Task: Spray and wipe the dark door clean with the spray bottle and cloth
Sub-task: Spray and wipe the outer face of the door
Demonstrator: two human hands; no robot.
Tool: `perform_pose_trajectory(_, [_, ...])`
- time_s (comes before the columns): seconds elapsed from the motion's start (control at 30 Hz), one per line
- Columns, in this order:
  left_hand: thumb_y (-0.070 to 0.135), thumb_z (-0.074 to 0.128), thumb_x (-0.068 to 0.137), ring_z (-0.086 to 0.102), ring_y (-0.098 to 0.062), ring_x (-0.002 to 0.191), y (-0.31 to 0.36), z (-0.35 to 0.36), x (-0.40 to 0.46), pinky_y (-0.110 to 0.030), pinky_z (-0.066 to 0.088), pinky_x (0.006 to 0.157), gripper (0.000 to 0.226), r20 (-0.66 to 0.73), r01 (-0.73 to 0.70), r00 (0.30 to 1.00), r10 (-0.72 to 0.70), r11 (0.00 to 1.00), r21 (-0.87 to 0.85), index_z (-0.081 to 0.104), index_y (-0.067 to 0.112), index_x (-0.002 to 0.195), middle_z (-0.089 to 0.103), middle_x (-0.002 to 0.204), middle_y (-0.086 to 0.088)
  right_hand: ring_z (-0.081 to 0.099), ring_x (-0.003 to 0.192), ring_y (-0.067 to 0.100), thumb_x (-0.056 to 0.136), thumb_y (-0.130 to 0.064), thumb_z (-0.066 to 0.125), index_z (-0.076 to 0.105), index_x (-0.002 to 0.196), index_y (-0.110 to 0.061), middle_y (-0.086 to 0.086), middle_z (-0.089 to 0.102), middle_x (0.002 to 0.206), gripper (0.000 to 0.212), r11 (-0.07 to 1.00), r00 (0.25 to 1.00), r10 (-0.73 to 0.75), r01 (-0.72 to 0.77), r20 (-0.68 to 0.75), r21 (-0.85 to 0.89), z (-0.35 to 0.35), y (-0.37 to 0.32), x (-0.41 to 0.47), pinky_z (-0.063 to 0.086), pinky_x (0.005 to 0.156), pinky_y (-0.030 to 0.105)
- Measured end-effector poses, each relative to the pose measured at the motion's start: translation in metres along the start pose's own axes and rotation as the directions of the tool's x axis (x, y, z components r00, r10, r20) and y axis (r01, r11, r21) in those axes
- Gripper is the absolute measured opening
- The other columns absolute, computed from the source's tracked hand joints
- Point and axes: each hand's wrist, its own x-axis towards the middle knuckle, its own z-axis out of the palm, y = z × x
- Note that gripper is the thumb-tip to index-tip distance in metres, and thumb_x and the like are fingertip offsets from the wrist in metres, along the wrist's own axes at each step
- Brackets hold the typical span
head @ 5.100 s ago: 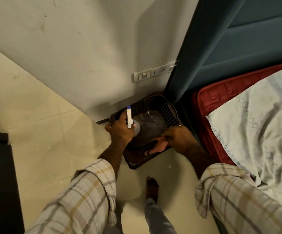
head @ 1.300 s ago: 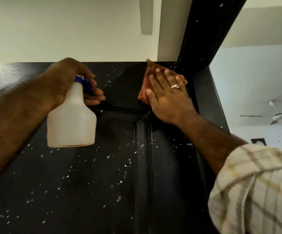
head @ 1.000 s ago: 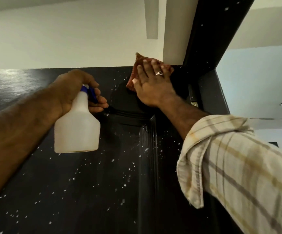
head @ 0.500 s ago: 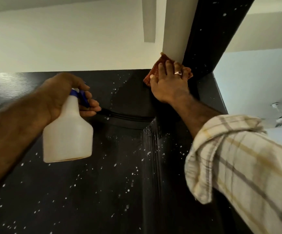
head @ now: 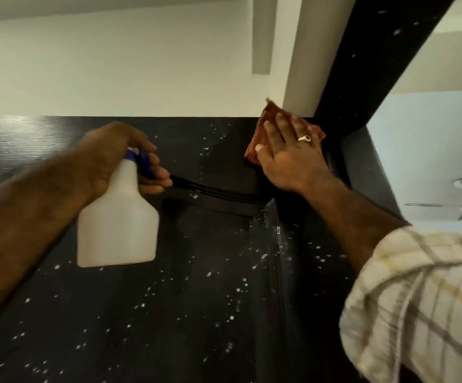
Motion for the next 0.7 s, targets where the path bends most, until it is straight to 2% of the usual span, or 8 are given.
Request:
perform_pose_trajectory(0.07, [0.021, 0.060, 0.091, 0.080, -0.041, 0.093, 0.003, -0.001, -0.010, -0.052, 0.066, 0.081, 0.023, -0.007, 0.015, 1.000, -0.015, 0.997, 0.070, 0.070, 0.002, 0.100, 0.079, 0.100, -0.025, -0.011, 0.164, 0.033, 0.109, -0.055, 0.017, 0.006, 0.171, -0.022, 0.006, -0.005, 0.179, 0.072, 0.997, 0.997, 0.069, -0.070, 0.026, 0.036, 0.001, -0.032, 0.022, -0.011, 0.129, 0.060])
perform_pose_trajectory(0.1, [0.021, 0.060, 0.091, 0.080, -0.039, 0.092, 0.002, -0.003, -0.010, -0.049, 0.067, 0.077, 0.019, -0.008, 0.036, 0.999, -0.036, 0.996, 0.080, 0.070, 0.005, 0.095, 0.079, 0.098, -0.024, -0.011, 0.164, 0.035, 0.109, -0.054, 0.017, 0.005, 0.171, -0.021, 0.007, -0.006, 0.179, 0.072, 0.998, 0.998, 0.053, -0.054, 0.021, 0.032, 0.001, -0.049, 0.029, -0.012, 0.128, 0.061])
perform_pose_trajectory(0.27, [0.020, 0.061, 0.089, 0.080, -0.038, 0.092, 0.000, -0.019, -0.014, -0.047, 0.068, 0.072, 0.020, -0.094, 0.074, 0.994, -0.060, 0.986, 0.152, 0.071, 0.004, 0.097, 0.079, 0.098, -0.024, -0.015, 0.164, 0.031, 0.110, -0.054, 0.017, 0.002, 0.171, -0.023, 0.005, -0.009, 0.179, 0.070, 0.959, 0.957, -0.280, 0.277, 0.068, 0.050, 0.010, -0.122, 0.003, -0.012, 0.129, 0.058])
perform_pose_trajectory(0.37, [0.018, 0.059, 0.090, 0.081, -0.036, 0.085, 0.000, -0.027, -0.018, -0.047, 0.067, 0.070, 0.018, -0.113, 0.061, 0.993, -0.040, 0.981, 0.185, 0.070, 0.004, 0.094, 0.078, 0.093, -0.023, -0.017, 0.163, 0.025, 0.111, -0.055, 0.015, -0.002, 0.171, -0.027, 0.001, -0.011, 0.178, 0.068, 0.895, 0.889, -0.445, 0.442, 0.105, 0.055, 0.015, -0.115, -0.028, -0.012, 0.131, 0.053])
perform_pose_trajectory(0.43, [0.019, 0.058, 0.091, 0.081, -0.035, 0.083, 0.002, -0.035, -0.021, -0.047, 0.066, 0.072, 0.017, -0.116, 0.078, 0.992, -0.057, 0.979, 0.189, 0.069, 0.006, 0.089, 0.078, 0.092, -0.022, -0.018, 0.163, 0.021, 0.111, -0.057, 0.014, -0.003, 0.170, -0.032, -0.004, -0.013, 0.178, 0.067, 0.866, 0.856, -0.501, 0.496, 0.128, 0.067, 0.011, -0.096, -0.041, -0.013, 0.131, 0.049])
perform_pose_trajectory(0.5, [0.020, 0.060, 0.091, 0.081, -0.037, 0.091, 0.006, -0.046, -0.026, -0.048, 0.066, 0.076, 0.017, -0.143, 0.089, 0.988, -0.061, 0.976, 0.196, 0.070, 0.007, 0.088, 0.079, 0.096, -0.022, -0.016, 0.163, 0.018, 0.107, -0.063, 0.010, -0.001, 0.170, -0.035, -0.006, -0.010, 0.178, 0.070, 0.877, 0.869, -0.481, 0.478, 0.117, 0.056, 0.007, -0.077, -0.043, -0.013, 0.131, 0.045])
perform_pose_trajectory(0.6, [0.019, 0.060, 0.091, 0.080, -0.037, 0.092, 0.010, -0.062, -0.030, -0.045, 0.067, 0.073, 0.016, -0.162, 0.071, 0.986, -0.039, 0.979, 0.193, 0.070, 0.006, 0.090, 0.078, 0.100, -0.022, -0.005, 0.165, 0.021, 0.093, -0.069, -0.001, 0.009, 0.171, -0.033, -0.003, 0.001, 0.179, 0.086, 0.955, 0.955, -0.296, 0.296, 0.026, 0.004, 0.006, -0.060, -0.025, -0.007, 0.132, 0.048])
perform_pose_trajectory(0.7, [0.019, 0.062, 0.089, 0.081, -0.035, 0.089, 0.017, -0.076, -0.032, -0.044, 0.068, 0.076, 0.016, -0.170, 0.081, 0.984, -0.044, 0.972, 0.219, 0.071, 0.006, 0.088, 0.079, 0.099, -0.022, -0.004, 0.165, 0.031, 0.102, -0.064, 0.011, 0.011, 0.171, -0.025, 0.004, 0.000, 0.179, 0.079, 0.997, 0.997, -0.075, 0.075, 0.007, 0.033, 0.007, -0.088, 0.011, -0.007, 0.130, 0.057])
